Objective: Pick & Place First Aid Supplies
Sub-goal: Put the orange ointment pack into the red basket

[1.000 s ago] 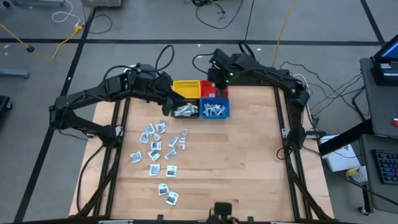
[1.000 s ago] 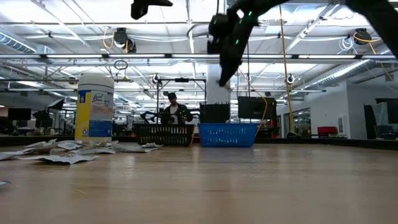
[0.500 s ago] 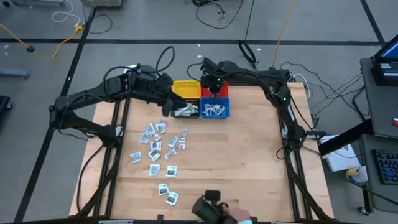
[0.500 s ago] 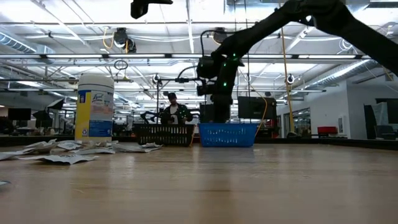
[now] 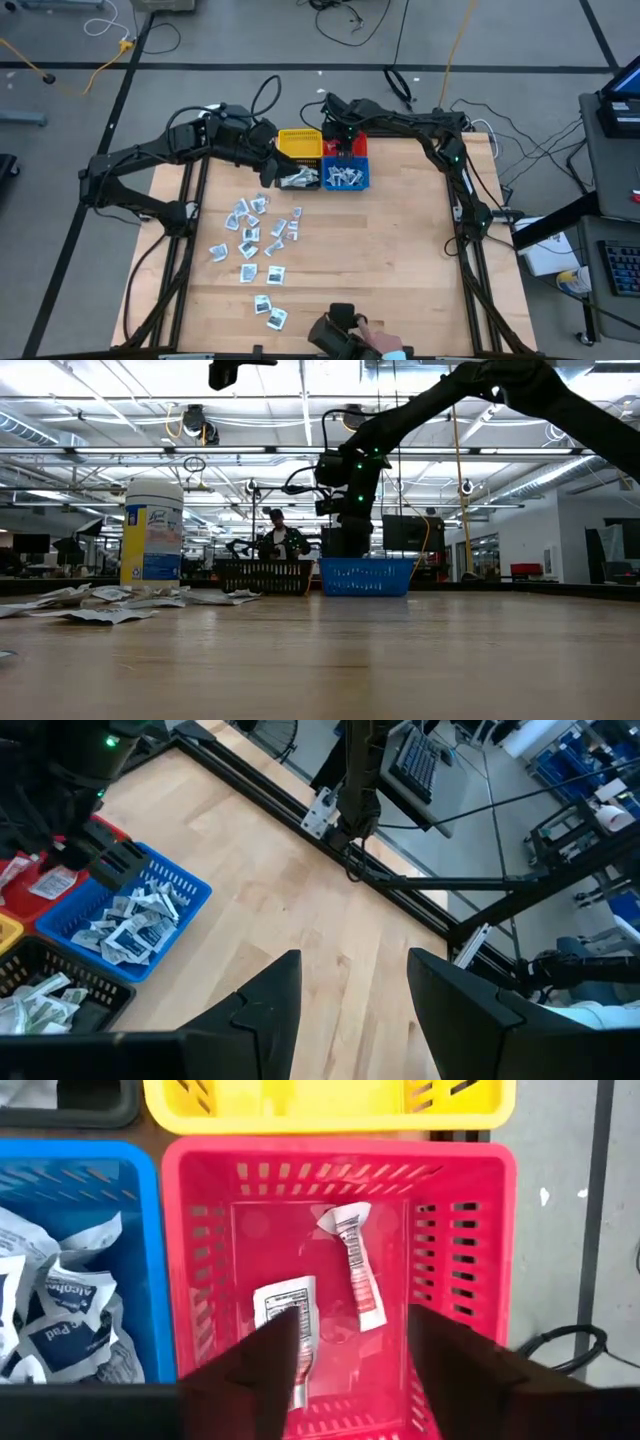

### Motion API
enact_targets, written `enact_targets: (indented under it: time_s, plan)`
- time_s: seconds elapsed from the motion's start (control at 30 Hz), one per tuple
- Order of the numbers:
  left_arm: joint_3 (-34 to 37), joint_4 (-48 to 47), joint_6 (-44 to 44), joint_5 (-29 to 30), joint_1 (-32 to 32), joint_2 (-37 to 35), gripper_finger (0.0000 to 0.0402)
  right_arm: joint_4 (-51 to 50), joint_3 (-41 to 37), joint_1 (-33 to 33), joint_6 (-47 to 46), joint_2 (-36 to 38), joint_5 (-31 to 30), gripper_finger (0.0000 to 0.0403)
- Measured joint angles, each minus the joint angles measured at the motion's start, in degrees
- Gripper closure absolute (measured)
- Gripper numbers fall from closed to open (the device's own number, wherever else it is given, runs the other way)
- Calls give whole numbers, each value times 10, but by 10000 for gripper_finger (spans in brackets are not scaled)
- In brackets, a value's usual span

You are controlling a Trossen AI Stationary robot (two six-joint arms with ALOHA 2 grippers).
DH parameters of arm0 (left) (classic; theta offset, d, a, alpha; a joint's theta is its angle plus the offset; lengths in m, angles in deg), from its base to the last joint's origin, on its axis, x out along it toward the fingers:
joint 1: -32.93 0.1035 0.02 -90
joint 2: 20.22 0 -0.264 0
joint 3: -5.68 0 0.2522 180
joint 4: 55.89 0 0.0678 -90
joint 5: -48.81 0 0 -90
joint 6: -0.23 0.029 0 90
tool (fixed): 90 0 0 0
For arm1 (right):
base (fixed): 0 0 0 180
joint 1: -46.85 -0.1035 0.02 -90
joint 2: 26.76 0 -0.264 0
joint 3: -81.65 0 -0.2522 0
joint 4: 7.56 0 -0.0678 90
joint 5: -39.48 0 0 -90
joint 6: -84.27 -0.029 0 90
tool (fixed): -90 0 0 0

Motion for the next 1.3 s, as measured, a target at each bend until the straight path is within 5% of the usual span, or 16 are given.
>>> enact_targets:
  time_s: [0.2, 0.6, 0.8, 1.03, 1.3]
  plan:
    - [0, -2, 4, -1, 0, 0, 215, 10, 0, -2, -78, 39, 38, 163]
    - [0, -16, 44, -3, 0, 0, 215, 96, -40, -54, -223, 236, 227, 154]
    - [0, -53, 38, 1, 0, 0, 215, 234, -172, -104, -289, 365, 227, 153]
    - [0, -255, -50, 76, -44, 16, 215, 407, -346, -121, -361, 496, 198, 155]
    - [1, -374, -132, 133, -113, 94, 215, 476, -407, -120, -383, 552, 199, 155]
